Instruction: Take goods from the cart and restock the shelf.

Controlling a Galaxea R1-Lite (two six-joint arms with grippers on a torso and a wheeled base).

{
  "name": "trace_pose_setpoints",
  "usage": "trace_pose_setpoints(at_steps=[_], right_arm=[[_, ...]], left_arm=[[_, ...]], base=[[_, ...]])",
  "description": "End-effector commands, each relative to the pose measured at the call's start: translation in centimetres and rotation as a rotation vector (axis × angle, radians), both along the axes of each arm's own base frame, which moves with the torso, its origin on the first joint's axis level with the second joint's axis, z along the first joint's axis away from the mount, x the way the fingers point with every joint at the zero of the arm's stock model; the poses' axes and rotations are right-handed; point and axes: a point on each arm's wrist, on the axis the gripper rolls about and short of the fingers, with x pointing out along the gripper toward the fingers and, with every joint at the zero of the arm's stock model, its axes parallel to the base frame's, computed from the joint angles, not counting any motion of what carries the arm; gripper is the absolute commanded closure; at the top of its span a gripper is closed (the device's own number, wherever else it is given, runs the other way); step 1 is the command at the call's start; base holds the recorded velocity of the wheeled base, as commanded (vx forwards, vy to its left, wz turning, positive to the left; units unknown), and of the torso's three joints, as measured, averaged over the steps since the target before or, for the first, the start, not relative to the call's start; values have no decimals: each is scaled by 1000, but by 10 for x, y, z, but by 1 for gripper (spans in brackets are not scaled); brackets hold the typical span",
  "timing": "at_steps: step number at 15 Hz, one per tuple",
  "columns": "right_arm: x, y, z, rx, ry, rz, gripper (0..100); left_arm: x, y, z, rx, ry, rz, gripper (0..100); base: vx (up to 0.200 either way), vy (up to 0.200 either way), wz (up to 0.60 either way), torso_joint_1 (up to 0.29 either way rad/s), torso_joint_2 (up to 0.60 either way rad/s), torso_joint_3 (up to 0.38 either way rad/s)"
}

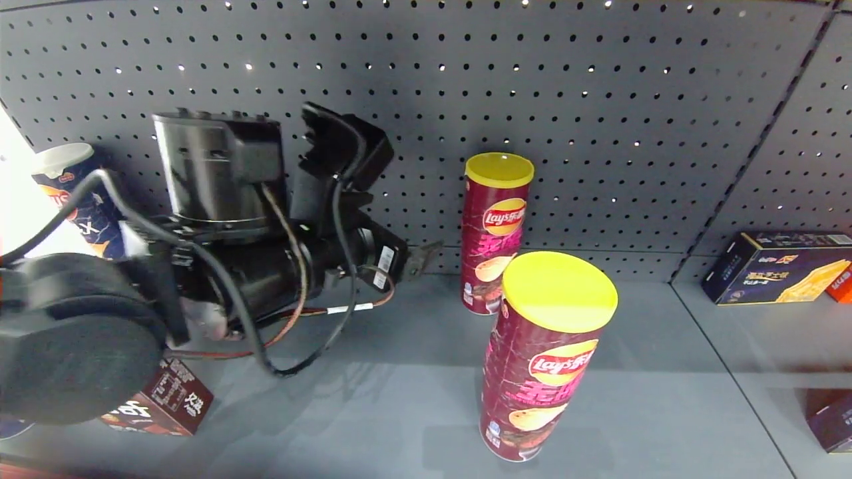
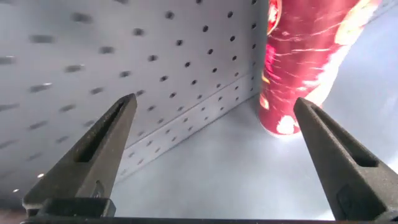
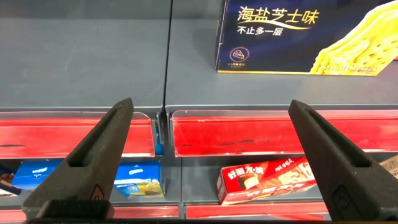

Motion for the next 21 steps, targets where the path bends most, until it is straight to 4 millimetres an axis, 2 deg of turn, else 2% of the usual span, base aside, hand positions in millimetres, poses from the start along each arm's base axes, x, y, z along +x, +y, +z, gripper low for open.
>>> trace_pose_setpoints(at_steps=[1, 2, 3, 5, 7, 10, 11, 13, 14, 15, 17, 19, 20, 21], right_arm=[[0, 0, 0, -1, 2, 0, 0], [0, 0, 0, -1, 2, 0, 0], [0, 0, 0, -1, 2, 0, 0], [0, 0, 0, -1, 2, 0, 0], [0, 0, 0, -1, 2, 0, 0], [0, 0, 0, -1, 2, 0, 0], [0, 0, 0, -1, 2, 0, 0], [0, 0, 0, -1, 2, 0, 0], [0, 0, 0, -1, 2, 0, 0], [0, 0, 0, -1, 2, 0, 0], [0, 0, 0, -1, 2, 0, 0], [0, 0, 0, -1, 2, 0, 0], [0, 0, 0, -1, 2, 0, 0], [0, 0, 0, -1, 2, 0, 0]], left_arm=[[-82, 49, 40, -68, -98, 29, 0], [-97, 61, 40, -80, -114, 60, 0], [-115, 77, 31, -81, -119, 91, 0], [-164, 119, -4, -68, -143, 132, 0], [-196, 146, -23, -31, -229, 125, 0], [-219, 166, -43, -73, -231, 148, 0], [-228, 172, -58, -72, -212, 152, 0], [-247, 188, -73, -104, -243, 159, 0], [-257, 195, -87, -120, -263, 175, 0], [-269, 200, -104, -125, -297, 295, 0], [-283, 202, -122, -98, -299, 422, 0], [-282, 198, -125, -78, -263, 445, 0], [-273, 190, -121, -69, -188, 462, 0], [-265, 182, -126, -83, -97, 381, 0]], base=[[0, 0, 0, 0, 0, 0], [0, 0, 0, 0, 0, 0], [0, 0, 0, 0, 0, 0], [0, 0, 0, 0, 0, 0], [0, 0, 0, 0, 0, 0], [0, 0, 0, 0, 0, 0], [0, 0, 0, 0, 0, 0], [0, 0, 0, 0, 0, 0], [0, 0, 0, 0, 0, 0], [0, 0, 0, 0, 0, 0], [0, 0, 0, 0, 0, 0], [0, 0, 0, 0, 0, 0], [0, 0, 0, 0, 0, 0], [0, 0, 0, 0, 0, 0]])
